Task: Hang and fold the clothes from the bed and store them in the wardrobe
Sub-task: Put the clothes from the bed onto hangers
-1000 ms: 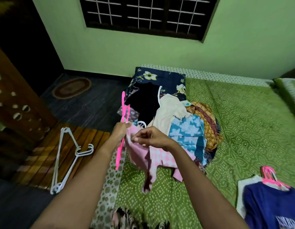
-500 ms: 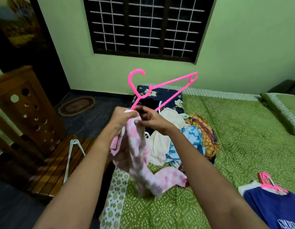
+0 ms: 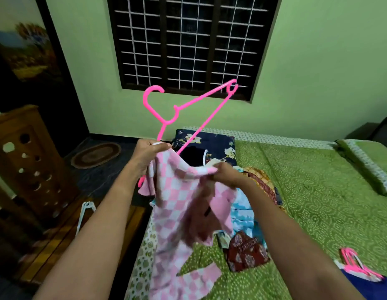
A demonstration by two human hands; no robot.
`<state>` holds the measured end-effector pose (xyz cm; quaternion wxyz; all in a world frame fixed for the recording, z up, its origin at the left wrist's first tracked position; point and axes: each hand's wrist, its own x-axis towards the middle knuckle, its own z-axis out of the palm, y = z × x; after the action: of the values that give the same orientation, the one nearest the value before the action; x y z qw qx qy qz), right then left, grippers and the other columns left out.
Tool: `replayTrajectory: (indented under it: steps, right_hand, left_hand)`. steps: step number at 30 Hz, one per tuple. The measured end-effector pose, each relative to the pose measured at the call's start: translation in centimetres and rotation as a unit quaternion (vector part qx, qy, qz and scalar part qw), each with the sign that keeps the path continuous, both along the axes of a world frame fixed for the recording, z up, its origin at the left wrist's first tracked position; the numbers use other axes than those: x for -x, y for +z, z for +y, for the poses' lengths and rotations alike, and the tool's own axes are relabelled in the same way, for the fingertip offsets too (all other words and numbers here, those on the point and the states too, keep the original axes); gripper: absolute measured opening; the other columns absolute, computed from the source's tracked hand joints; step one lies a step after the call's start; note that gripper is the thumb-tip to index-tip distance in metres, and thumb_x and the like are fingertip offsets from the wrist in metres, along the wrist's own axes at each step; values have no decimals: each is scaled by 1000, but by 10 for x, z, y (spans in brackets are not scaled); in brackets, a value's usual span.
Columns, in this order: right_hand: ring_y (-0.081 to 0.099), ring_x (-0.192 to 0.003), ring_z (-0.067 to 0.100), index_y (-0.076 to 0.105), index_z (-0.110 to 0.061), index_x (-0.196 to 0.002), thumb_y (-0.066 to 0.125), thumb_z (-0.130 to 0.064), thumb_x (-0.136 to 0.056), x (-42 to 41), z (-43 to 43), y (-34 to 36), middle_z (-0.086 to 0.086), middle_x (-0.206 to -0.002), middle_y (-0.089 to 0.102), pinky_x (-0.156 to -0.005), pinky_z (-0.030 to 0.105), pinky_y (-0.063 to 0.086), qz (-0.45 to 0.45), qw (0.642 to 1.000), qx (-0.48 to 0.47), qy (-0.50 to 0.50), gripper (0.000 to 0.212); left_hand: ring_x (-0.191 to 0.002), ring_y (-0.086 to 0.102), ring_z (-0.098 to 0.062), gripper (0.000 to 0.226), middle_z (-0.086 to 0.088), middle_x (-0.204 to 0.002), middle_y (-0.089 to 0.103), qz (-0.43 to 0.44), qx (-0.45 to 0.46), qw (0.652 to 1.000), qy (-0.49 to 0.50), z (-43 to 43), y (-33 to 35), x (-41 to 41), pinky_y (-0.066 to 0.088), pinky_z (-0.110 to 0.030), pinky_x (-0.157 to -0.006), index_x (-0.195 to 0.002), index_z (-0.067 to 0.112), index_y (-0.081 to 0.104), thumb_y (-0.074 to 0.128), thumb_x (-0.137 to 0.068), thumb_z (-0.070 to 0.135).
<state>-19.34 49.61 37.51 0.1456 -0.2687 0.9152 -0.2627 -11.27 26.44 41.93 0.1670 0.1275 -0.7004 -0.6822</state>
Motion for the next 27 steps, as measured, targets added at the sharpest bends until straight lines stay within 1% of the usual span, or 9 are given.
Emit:
replayTrajectory:
  steps: [3,5,7,13,15,18,20,23,27]
  right_hand:
    - [44,-65,14,58,-5,-66,71,-27,-72,10,-10,46,8,-64,54,-57,34,36,84,996,29,27,26]
    - [44,-57,12,54,-13,-60,70,-34,-69,7,-21,75,2,-60,53,-55,35,38,130,989,14,70,28]
    - [48,-62,17,60,-13,-68,72,-25,-75,2,-32,97,4,-67,58,-58,35,37,160,979,-27,126,19]
    - [58,-82,27,64,-17,-93,68,-22,-78,8,-35,120,9,-91,66,-65,32,41,231,945,-174,151,16]
    - [59,-89,29,62,-11,-96,63,-16,-80,10,-33,114,13,-98,66,-68,35,43,256,951,-107,139,16]
    - [59,-86,28,58,-8,-91,64,-9,-79,16,-27,99,13,-90,64,-71,39,47,240,963,30,119,14]
    - [56,-78,18,59,-5,-93,74,-9,-74,20,-19,88,8,-84,63,-70,31,46,215,962,157,61,25]
    - [50,-72,10,57,-7,-94,82,-17,-70,18,-8,69,-2,-79,56,-64,18,41,180,931,312,-62,36]
    - [50,-73,-2,46,-15,-108,85,-22,-66,10,11,40,-10,-88,53,-63,10,40,38,949,306,-68,58]
  left_hand:
    - [-48,47,-5,17,3,-50,55,9,13,1000,-27,6,-2,8,39,-15,-52,-60,2,67,74,-74,8]
    - [-61,44,-10,36,-5,-67,52,13,87,995,-51,12,-3,15,36,-19,-57,-80,-7,62,82,-67,20]
    - [-68,48,-10,49,-4,-78,57,12,169,984,-58,22,-1,17,40,-22,-61,-91,2,62,87,-59,30]
    - [-81,59,5,48,5,-91,62,44,136,981,-132,47,6,28,45,-7,-73,-114,12,60,79,-70,8]
    - [-83,58,11,50,9,-96,64,48,153,972,-171,57,8,31,44,-11,-80,-115,15,61,80,-69,6]
    - [-68,54,14,35,12,-85,63,39,183,968,-170,68,9,39,43,-8,-68,-104,14,65,73,-74,-2]
    - [-63,51,5,19,3,-77,61,38,219,968,-121,70,9,46,41,-17,-64,-96,4,68,63,-80,-6]
    - [-51,46,7,9,9,-62,53,41,208,976,-53,75,9,48,36,-11,-50,-83,9,64,62,-84,1]
    - [-59,43,-3,7,4,-62,54,26,205,977,-51,73,6,49,33,-11,-46,-82,9,64,65,-86,15]
